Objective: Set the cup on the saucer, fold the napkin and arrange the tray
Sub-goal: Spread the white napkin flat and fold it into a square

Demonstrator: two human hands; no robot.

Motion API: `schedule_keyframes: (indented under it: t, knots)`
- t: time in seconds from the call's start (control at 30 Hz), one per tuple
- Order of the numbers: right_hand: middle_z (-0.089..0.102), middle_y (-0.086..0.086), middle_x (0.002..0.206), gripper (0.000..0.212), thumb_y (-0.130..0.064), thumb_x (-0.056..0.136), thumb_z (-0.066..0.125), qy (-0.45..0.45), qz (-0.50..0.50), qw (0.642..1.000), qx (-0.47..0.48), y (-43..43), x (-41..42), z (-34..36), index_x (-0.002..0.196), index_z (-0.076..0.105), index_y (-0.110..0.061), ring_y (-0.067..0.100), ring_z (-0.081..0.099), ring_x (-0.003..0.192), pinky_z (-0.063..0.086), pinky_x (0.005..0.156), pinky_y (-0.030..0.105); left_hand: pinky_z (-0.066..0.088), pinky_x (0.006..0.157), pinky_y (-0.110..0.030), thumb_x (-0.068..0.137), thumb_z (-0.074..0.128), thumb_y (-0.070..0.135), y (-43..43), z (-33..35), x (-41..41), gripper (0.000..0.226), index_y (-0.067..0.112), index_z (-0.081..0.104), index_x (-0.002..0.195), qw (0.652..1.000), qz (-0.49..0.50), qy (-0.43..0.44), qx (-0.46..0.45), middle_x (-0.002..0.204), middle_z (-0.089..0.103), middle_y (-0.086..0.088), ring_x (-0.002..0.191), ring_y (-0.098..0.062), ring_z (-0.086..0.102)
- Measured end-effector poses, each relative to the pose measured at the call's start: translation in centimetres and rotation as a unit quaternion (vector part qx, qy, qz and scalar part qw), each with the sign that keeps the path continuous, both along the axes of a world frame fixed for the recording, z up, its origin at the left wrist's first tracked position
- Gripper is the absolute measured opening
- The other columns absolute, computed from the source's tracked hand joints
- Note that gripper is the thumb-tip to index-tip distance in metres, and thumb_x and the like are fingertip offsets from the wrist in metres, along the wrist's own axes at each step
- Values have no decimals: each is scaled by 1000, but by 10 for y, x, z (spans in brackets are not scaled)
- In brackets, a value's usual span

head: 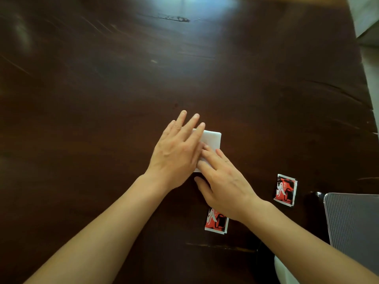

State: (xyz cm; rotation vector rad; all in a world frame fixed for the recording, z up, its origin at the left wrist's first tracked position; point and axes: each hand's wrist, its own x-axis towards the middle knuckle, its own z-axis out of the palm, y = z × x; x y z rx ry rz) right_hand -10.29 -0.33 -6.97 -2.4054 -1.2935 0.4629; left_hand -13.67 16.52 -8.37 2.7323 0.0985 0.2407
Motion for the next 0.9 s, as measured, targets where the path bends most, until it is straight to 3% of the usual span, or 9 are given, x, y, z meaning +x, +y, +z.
schedule_keyframes:
  t: [0.1, 0.17, 0.23, 0.37, 0.53, 0.63, 0.77, 0.9]
  knots:
    - [46, 12, 151, 43, -27, 99, 42, 4, -10, 1000, 11, -2, -4, 6, 136, 57, -9, 23, 30, 149, 26, 123, 41, 31, 118, -47, 105, 33, 33, 6, -13, 9, 51, 6, 49, 146, 1000, -4, 25, 17, 156, 42, -14, 149, -35, 29]
    - [57, 13, 140, 38, -22, 98, 47, 11, -68, 995, 66, -5, -2, 8, 129, 63, -6, 24, 44, 140, 35, 118, 39, 36, 115, -40, 102, 42, 31, 13, -15, 12, 49, 4, 53, 141, 997, 45, 9, -67, 149, 50, -15, 142, -32, 41]
    - [60, 10, 137, 35, -15, 97, 54, 30, -162, 979, 119, -5, 6, 10, 129, 64, -5, 21, 47, 138, 38, 116, 36, 42, 110, -42, 98, 51, 30, 20, -16, 16, 42, 6, 62, 131, 986, 94, -5, -136, 133, 61, -11, 127, -28, 51]
    - [51, 8, 149, 42, -8, 100, 51, 44, -244, 963, 109, 11, 29, 19, 142, 52, -5, 20, 32, 148, 25, 119, 27, 47, 96, -48, 98, 53, 25, 31, -24, 20, 32, 10, 69, 122, 989, 73, -24, -127, 119, 67, -6, 114, -27, 53]
    - [18, 16, 165, 58, -8, 101, 42, -32, -134, 990, -8, 50, 25, 4, 155, 22, -1, 30, 5, 155, 5, 125, 40, 49, 91, -50, 97, 44, 20, 38, -33, 23, 39, 9, 67, 127, 993, 13, -47, -110, 135, 64, -2, 105, -25, 50]
    - [11, 19, 165, 60, -18, 103, 38, -61, -137, 988, -38, 62, 15, -13, 155, 16, 1, 33, 1, 154, 4, 125, 48, 45, 97, -46, 94, 42, 19, 42, -35, 22, 48, 11, 59, 138, 995, 4, -21, -103, 148, 53, -3, 113, -22, 44]
    - [-30, 11, 162, 68, -46, 105, 8, -39, -128, 979, -151, 59, 6, -23, 154, -20, -8, 26, -33, 147, -15, 122, 50, 21, 107, -41, 94, 42, 12, 42, -32, 25, 57, 16, 41, 151, 998, 40, 43, 3, 158, 39, -5, 146, -30, 27]
    - [-39, 7, 158, 75, -56, 101, 6, -16, -143, 976, -166, 60, 3, -21, 151, -28, -12, 23, -40, 143, -22, 119, 50, 10, 118, -36, 98, 36, 11, 41, -27, 29, 54, 20, 40, 152, 995, 62, 69, -43, 161, 35, 2, 154, -22, 14]
